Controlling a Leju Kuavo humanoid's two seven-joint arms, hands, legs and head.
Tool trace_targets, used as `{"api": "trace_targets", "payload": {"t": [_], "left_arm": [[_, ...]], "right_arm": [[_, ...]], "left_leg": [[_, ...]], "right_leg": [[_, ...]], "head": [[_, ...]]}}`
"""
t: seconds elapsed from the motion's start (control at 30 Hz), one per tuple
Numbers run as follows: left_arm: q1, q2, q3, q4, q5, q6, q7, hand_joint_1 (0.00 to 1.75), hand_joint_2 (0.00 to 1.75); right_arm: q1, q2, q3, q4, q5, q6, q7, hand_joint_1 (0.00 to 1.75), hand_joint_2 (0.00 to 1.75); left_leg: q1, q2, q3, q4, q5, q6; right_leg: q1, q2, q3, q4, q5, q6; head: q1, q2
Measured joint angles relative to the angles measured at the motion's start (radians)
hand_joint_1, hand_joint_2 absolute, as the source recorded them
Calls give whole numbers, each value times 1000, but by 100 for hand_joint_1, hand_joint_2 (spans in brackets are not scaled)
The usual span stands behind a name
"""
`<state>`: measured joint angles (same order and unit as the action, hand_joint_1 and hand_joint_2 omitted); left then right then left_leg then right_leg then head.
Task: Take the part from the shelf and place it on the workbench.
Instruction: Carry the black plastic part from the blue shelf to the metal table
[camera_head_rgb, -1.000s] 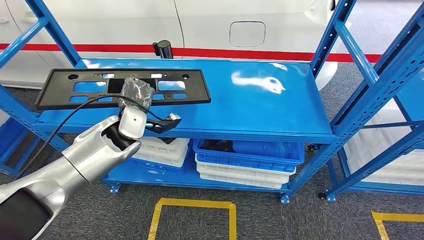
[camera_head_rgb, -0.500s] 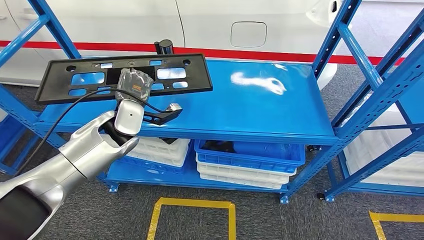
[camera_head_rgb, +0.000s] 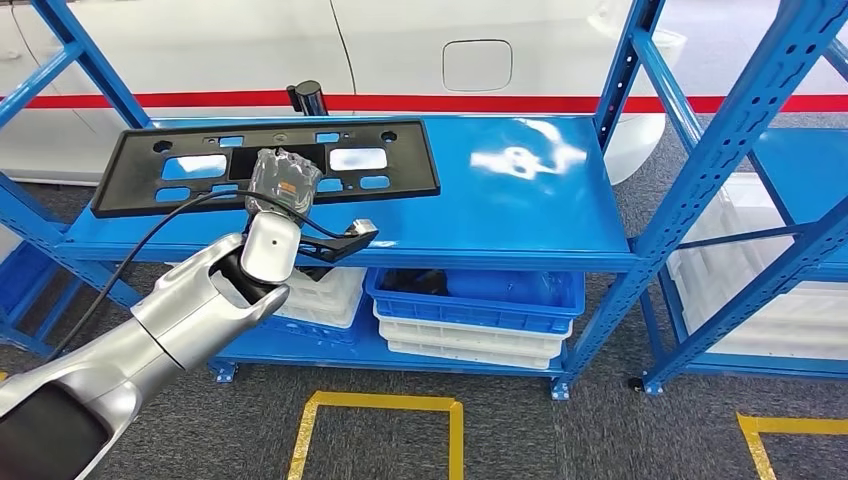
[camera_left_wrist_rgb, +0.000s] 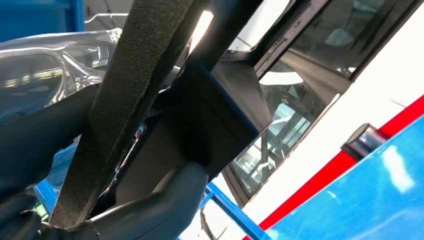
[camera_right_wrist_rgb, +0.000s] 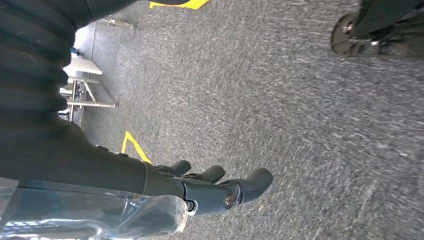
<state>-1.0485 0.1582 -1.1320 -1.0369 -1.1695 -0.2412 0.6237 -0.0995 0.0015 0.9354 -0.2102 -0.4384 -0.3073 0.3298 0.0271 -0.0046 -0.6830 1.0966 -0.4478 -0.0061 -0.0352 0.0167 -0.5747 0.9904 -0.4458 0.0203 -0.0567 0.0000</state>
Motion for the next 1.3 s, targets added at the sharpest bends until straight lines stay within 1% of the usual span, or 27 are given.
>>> {"api": "trace_targets", "payload": {"t": [0.07, 0.1, 0.13, 0.17, 0.23, 0.27, 0.3, 0.4, 0.47, 0.53, 0.57, 0.6, 0.63, 0.67, 0.7, 0.73, 0.8, 0.9, 0.93, 0.97, 1.0, 1.07, 1.1, 1.13, 1.17, 1.23, 1.3], "left_arm": [[1, 0, 0, -4, -1, -5, 0, 175, 175], [2, 0, 0, -6, -1, -9, 0, 175, 175], [3, 0, 0, -8, -1, -12, 0, 175, 175], [3, -1, 1, -11, -2, -15, 0, 175, 175], [1, -2, 5, -20, -3, -18, 0, 175, 175], [-1, -2, 7, -25, -4, -18, 0, 175, 175], [-4, -3, 9, -29, -6, -18, 0, 175, 175], [-9, -5, 10, -37, -12, -21, 0, 175, 175], [-10, -8, 10, -46, -13, -27, 0, 175, 175], [-8, -10, 9, -58, -13, -41, 2, 175, 175], [-6, -10, 9, -64, -12, -50, 2, 175, 175], [-4, -10, 8, -72, -11, -59, 3, 175, 175], [-1, -9, 8, -79, -9, -66, 3, 175, 175], [0, -8, 8, -86, -8, -72, 4, 175, 175], [2, -7, 9, -95, -7, -77, 4, 175, 175], [2, -5, 10, -104, -6, -81, 4, 175, 175], [1, 1, 14, -121, -5, -85, 4, 175, 175], [1, 11, 16, -139, -3, -89, 4, 175, 175], [1, 15, 16, -143, -1, -90, 4, 175, 175], [1, 20, 16, -148, 0, -92, 4, 175, 175], [1, 24, 16, -153, 1, -93, 4, 175, 175], [1, 29, 16, -163, 2, -96, 4, 175, 175], [1, 32, 16, -167, 2, -97, 4, 175, 175], [1, 33, 16, -170, 2, -98, 4, 175, 175], [1, 35, 16, -172, 2, -98, 4, 175, 175], [-1, 37, 17, -177, 3, -99, 4, 175, 175], [-6, 38, 21, -184, 3, -99, 4, 175, 175]], "right_arm": [[0, 0, 0, 0, -1, 0, -1, 0, 175], [0, 1, 0, 0, -2, -1, -2, 0, 175], [0, 1, 0, 0, -3, -1, -3, 0, 175], [0, 2, 0, 0, -3, -2, -3, 0, 175], [0, 6, 0, 0, -4, -5, -5, 0, 175], [0, 8, 0, -1, -4, -6, -5, 0, 175], [0, 11, 0, -1, -4, -7, -6, 0, 175], [-1, 14, 0, -1, -5, -8, -8, 0, 175], [0, 15, 0, 0, -7, -10, -13, 0, 175], [0, 15, 0, 0, -8, -9, -21, 0, 175], [0, 15, 0, 0, -9, -7, -25, 0, 175], [0, 14, 0, 0, -11, -3, -31, 0, 175], [0, 14, 0, 0, -15, 3, -38, 0, 175], [0, 13, 0, 0, -19, 10, -46, 0, 175], [-1, 13, 0, 0, -22, 16, -56, 0, 175], [-3, 13, 0, -1, -27, 21, -66, 0, 175], [-8, 14, -2, -1, -37, 27, -85, 0, 175], [-12, 14, -5, -1, -57, 36, -106, 0, 175], [-12, 14, -6, -1, -64, 39, -113, 0, 175], [-13, 13, -7, -1, -69, 41, -120, 0, 175], [-13, 13, -8, -1, -72, 44, -127, 0, 175], [-14, 13, -10, -1, -74, 46, -134, 0, 175], [-15, 13, -11, -1, -73, 47, -136, 0, 175], [-15, 13, -11, -1, -73, 47, -137, 0, 175], [-15, 13, -12, -1, -73, 47, -137, 0, 175], [-16, 14, -14, -1, -74, 46, -138, 0, 175], [-16, 17, -16, -3, -75, 46, -138, 0, 175]], "left_leg": [[-4, 0, -39, 142, -80, 2], [-7, 0, -41, 178, -95, 6], [-11, 0, -23, 174, -91, 13], [-17, 0, 14, 128, -72, 24], [-34, 0, 118, -26, -38, 57], [-41, 2, 155, -88, -27, 68], [-48, 4, 174, -124, -24, 75], [-51, 7, 174, -156, 1, 77], [-43, 9, 168, -179, 29, 80], [-38, 11, 152, -187, 51, 82], [-37, 11, 141, -186, 59, 80], [-36, 11, 130, -184, 67, 78], [-34, 12, 118, -182, 75, 75], [-30, 12, 106, -179, 82, 71], [-27, 12, 94, -172, 87, 66], [-25, 12, 82, -164, 92, 61], [-25, 11, 63, -148, 100, 48], [-24, 11, 49, -143, 117, 29], [-23, 10, 41, -132, 104, 23], [-21, 10, 28, -102, 73, 17], [-19, 10, 10, -50, 26, 12], [-18, 10, -29, 94, -70, 4], [-18, 10, -37, 152, -93, 3], [-18, 10, -32, 179, -94, 4], [-19, 9, -8, 169, -77, 8], [-26, 8, 87, 50, -31, 26], [-35, 8, 186, -103, -26, 45]], "right_leg": [[8, 0, -18, 1, 14, -9], [13, 0, -27, 1, 21, -12], [18, 0, -35, 1, 27, -14], [24, 0, -42, 1, 34, -15], [33, 1, -54, 1, 45, -16], [34, -1, -57, 0, 52, -14], [32, -2, -59, -2, 58, -10], [27, -6, -64, -11, 73, 8], [30, -7, -82, 25, 28, 18], [27, -8, -116, 139, -67, 27], [24, -8, -131, 204, -101, 31], [21, -8, -137, 251, -115, 36], [18, -8, -127, 265, -106, 41], [15, -9, -100, 241, -81, 45], [12, -10, -54, 182, -53, 50], [10, -10, -2, 108, -40, 56], [11, -8, 64, 0, -39, 51], [14, -7, 59, -19, -37, 23], [14, -8, 50, -18, -29, 11], [13, -10, 40, -19, -19, 0], [12, -11, 27, -19, -9, -8], [15, -12, 2, -19, 11, -15], [17, -12, -11, -19, 22, -16], [19, -12, -24, -18, 32, -17], [21, -12, -37, -18, 42, -17], [25, -11, -59, -18, 62, -16], [27, -11, -72, -20, 81, -10]], "head": [[0, 0], [0, 0], [0, 0], [-1, 0], [0, 0], [0, 0], [0, 0], [-1, 0], [-1, 0], [1, 0], [1, 0], [1, 0], [1, 0], [1, 0], [1, 0], [1, 0], [1, 0], [0, 0], [-1, 0], [-2, 0], [-3, 0], [-4, 0], [-4, 0], [-4, 0], [-4, 0], [-4, 0], [-3, 0]]}}
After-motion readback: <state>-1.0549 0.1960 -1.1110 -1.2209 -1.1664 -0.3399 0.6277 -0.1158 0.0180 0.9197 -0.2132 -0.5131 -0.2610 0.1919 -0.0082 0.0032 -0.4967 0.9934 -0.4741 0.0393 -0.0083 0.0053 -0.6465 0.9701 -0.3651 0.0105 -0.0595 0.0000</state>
